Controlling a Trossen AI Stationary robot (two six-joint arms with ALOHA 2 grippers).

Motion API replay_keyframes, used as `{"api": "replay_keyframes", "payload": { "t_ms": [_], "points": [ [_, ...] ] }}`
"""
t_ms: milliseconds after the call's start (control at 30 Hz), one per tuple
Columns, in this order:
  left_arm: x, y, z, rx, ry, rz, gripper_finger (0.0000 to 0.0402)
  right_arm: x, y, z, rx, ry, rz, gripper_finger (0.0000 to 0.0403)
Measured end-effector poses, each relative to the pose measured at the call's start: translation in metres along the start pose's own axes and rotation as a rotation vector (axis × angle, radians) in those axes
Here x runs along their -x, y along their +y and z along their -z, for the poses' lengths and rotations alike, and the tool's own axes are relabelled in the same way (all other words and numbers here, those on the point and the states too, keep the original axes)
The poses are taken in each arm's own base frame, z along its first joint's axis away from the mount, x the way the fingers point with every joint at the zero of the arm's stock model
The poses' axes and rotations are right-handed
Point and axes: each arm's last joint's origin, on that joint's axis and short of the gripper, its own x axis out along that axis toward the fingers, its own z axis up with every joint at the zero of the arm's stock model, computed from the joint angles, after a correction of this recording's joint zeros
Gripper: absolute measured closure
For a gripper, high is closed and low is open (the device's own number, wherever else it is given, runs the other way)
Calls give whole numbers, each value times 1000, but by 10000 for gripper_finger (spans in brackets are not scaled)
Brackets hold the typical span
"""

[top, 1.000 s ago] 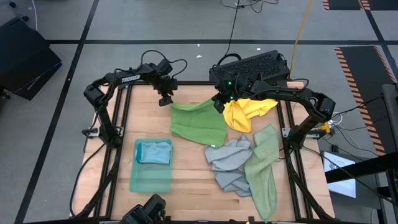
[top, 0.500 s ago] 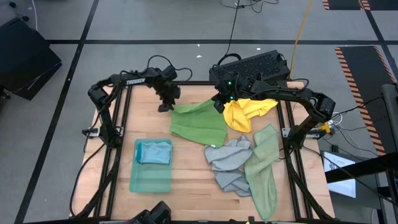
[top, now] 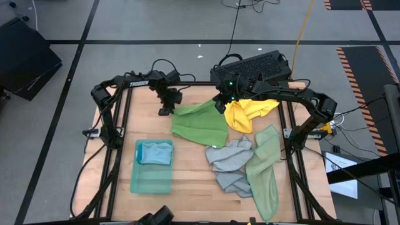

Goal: Fold microfiber towels
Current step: Fold the green microfiber cloth

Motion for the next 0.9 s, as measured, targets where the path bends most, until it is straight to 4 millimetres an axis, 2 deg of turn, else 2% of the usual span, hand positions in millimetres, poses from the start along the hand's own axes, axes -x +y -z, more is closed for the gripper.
{"api": "replay_keyframes", "payload": {
  "t_ms": [200, 433, 700, 900],
  "points": [
    [1, -6, 5, 35, 51, 58, 309, 0, 0, 0, -2, 0, 1, 403],
    [1, -9, 5, 51, 54, 77, 311, 0, 0, 0, -2, -1, 1, 403],
    [-6, -15, -11, -7, 24, 52, 310, 0, 0, 0, -2, -1, 2, 403],
    [-13, -26, -20, -71, 84, 39, 287, 0, 0, 0, -3, -1, 3, 403]
  ]
}}
